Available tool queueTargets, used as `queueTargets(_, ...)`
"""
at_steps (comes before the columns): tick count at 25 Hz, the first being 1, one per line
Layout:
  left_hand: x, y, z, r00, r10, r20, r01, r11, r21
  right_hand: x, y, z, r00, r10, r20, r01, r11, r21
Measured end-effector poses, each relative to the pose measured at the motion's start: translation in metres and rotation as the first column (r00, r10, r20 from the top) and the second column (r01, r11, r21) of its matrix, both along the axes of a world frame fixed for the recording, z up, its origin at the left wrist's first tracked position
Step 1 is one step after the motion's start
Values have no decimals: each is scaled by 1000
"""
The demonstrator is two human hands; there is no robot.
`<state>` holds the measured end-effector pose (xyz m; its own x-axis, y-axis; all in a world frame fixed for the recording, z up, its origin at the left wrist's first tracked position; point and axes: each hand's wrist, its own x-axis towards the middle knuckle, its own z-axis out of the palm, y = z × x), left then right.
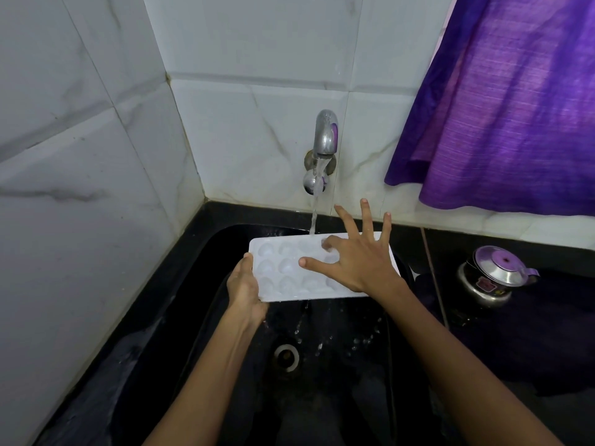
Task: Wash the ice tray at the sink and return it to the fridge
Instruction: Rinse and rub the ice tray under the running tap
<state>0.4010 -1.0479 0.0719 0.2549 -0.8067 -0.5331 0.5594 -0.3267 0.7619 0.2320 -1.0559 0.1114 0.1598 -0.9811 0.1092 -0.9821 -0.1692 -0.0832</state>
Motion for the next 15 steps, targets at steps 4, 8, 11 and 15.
queueTargets(4,2,-1,-1,1000,19,18,-19,1000,3,-5,6,0,997,7,81,-3,999,-51)
queueTargets(8,5,-1,-3,999,19,31,-19,1000,-6,-13,20,-5,992,14,122,-10,999,-40)
queueTargets(11,2,2,-2,999,2,41,-1,1000,-19,-13,27,-14,996,21,83,-23,999,33)
queueTargets(15,1,2,0,999,14,49,-13,1000,-25,-9,30,-19,998,26,65,-25,1000,-14)
